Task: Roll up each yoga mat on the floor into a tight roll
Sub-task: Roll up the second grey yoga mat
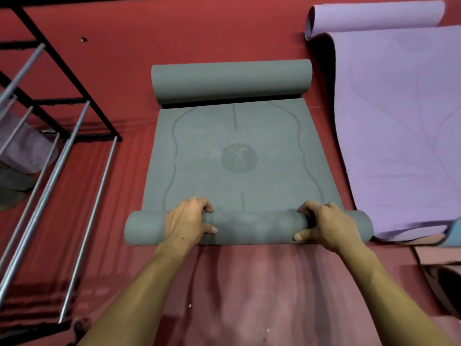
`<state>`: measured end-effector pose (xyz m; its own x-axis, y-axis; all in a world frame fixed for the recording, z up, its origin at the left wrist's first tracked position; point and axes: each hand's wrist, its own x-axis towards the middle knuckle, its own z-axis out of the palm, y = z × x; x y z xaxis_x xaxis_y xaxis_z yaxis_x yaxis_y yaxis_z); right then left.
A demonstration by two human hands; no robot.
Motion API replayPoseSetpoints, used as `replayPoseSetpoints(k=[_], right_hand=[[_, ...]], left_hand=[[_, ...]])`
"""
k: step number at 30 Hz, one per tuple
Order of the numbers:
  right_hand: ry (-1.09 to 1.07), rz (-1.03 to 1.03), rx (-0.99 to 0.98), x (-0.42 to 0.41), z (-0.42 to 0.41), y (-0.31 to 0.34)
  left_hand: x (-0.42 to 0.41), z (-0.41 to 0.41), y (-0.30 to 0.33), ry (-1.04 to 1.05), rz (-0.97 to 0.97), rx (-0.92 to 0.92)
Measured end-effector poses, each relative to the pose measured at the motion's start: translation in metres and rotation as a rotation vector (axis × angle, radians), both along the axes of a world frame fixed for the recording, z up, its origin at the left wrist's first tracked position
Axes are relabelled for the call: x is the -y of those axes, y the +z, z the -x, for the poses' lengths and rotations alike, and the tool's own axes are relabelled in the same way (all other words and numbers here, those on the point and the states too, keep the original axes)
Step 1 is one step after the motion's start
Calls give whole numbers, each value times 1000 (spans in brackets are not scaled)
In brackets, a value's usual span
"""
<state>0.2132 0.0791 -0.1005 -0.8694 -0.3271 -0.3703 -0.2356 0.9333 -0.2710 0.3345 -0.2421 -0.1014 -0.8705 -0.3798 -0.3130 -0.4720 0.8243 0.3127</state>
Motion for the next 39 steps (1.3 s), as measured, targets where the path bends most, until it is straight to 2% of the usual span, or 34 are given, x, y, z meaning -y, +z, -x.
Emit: replayPoseSetpoints(k=[7, 14, 20, 26, 29, 33, 37, 39], right_hand=[[75, -101, -96, 6, 6, -3], [38, 28, -155, 5, 0, -7], [25, 26, -207, 3, -1, -10], [5, 93, -293, 3, -8, -15], [44, 91, -283, 1, -7, -23], [115, -36, -266, 0, -9, -35], [115, -28, -361, 1, -14, -44], [146, -1, -349, -1, -4, -40]], left_hand=[[-2, 9, 5, -3, 2, 28], [-6, 9, 9, -58, 120, 17], [-9, 7, 10, -11, 108, -24], [-13, 13, 18, -38, 101, 95], [-13, 9, 9, -115, 160, 133], [-20, -2, -13, -149, 267, 73], [-19, -1, -21, -156, 312, 25], [-18, 4, -17, -173, 326, 30]])
